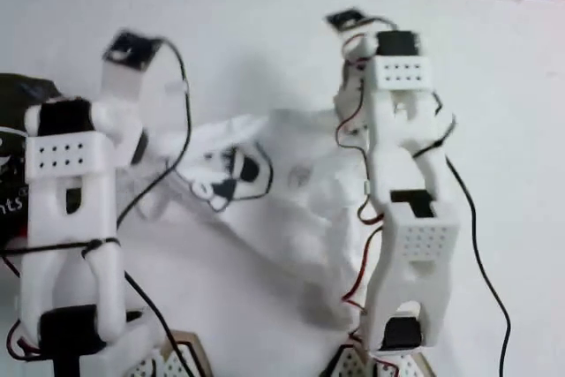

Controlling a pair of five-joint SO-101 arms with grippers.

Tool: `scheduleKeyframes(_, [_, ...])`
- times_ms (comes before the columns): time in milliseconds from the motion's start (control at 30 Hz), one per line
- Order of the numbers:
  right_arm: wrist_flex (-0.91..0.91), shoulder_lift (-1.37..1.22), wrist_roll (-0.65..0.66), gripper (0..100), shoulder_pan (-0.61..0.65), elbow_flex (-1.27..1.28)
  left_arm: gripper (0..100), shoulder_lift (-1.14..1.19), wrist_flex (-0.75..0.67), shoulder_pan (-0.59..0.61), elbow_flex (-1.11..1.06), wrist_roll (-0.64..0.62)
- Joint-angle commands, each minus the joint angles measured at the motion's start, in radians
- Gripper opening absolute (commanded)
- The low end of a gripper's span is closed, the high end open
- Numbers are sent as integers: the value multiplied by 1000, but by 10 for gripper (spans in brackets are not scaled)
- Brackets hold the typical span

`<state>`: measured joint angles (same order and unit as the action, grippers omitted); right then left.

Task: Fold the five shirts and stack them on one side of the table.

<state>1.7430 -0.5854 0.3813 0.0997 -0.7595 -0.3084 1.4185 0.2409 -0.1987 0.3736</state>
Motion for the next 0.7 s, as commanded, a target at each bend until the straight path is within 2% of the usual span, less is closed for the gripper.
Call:
scheduleKeyframes(0, [-2,81,-2,18,-36,-172,25,-32,-17,-69,182,-34])
scheduleKeyframes(167, [-1,81,0,18,-82,-439,25,-32,-17,-150,367,-31])
scheduleKeyframes(400, [25,88,0,18,-124,-669,24,-34,12,-158,496,-32])
scheduleKeyframes(533, [27,176,2,18,-151,-618,24,-38,132,-163,509,-28])
scheduleKeyframes(667, [27,354,2,18,-145,-347,24,-28,262,-161,461,-26])
